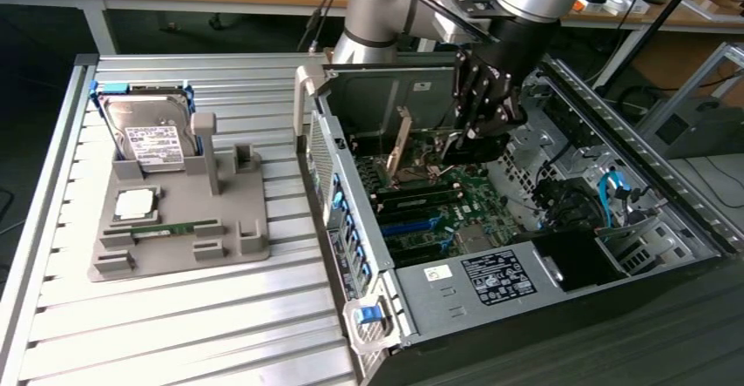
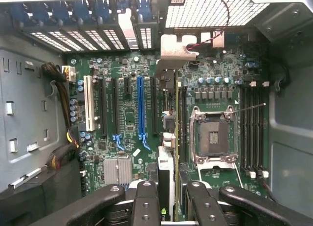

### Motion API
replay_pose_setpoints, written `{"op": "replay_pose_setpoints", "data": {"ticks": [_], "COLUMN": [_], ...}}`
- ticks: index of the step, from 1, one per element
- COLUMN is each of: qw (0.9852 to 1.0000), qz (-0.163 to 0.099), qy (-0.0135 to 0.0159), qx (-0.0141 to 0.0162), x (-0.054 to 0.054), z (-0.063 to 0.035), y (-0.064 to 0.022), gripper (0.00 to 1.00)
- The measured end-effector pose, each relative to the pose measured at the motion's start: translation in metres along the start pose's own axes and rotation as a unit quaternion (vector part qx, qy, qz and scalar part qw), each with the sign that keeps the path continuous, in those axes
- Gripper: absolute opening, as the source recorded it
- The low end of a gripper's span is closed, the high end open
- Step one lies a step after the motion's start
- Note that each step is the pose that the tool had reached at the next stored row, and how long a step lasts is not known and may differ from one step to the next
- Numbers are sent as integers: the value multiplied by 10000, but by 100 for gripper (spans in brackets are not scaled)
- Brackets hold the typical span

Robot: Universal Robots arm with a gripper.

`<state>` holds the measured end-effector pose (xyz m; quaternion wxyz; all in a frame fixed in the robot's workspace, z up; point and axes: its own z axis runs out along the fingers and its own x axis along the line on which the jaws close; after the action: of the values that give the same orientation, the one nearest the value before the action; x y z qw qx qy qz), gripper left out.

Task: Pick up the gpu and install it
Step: 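Insert the gpu into the slot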

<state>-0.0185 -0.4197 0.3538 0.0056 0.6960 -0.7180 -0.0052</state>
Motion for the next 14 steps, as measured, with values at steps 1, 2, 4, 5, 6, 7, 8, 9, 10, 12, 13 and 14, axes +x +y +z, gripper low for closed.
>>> {"op": "replay_pose_setpoints", "data": {"ticks": [1,2,4,5,6,7,8,9,10,12,13,14], "qw": [10000,10000,10000,10000,10000,10000,10000,10000,10000,10000,10000,10000], "qz": [0,0,0,0,0,0,0,0,0,0,0,0], "qy": [0,0,0,-1,-1,-1,0,0,0,0,0,0], "qx": [0,0,0,0,0,0,0,0,0,0,0,0], "x": [4,8,16,20,24,25,27,28,30,34,35,37], "z": [5,10,20,25,29,34,39,45,49,58,63,67], "y": [0,0,1,2,3,3,3,4,4,7,9,11], "gripper": [27,27,27,27,27,27,27,27,27,27,27,27]}}
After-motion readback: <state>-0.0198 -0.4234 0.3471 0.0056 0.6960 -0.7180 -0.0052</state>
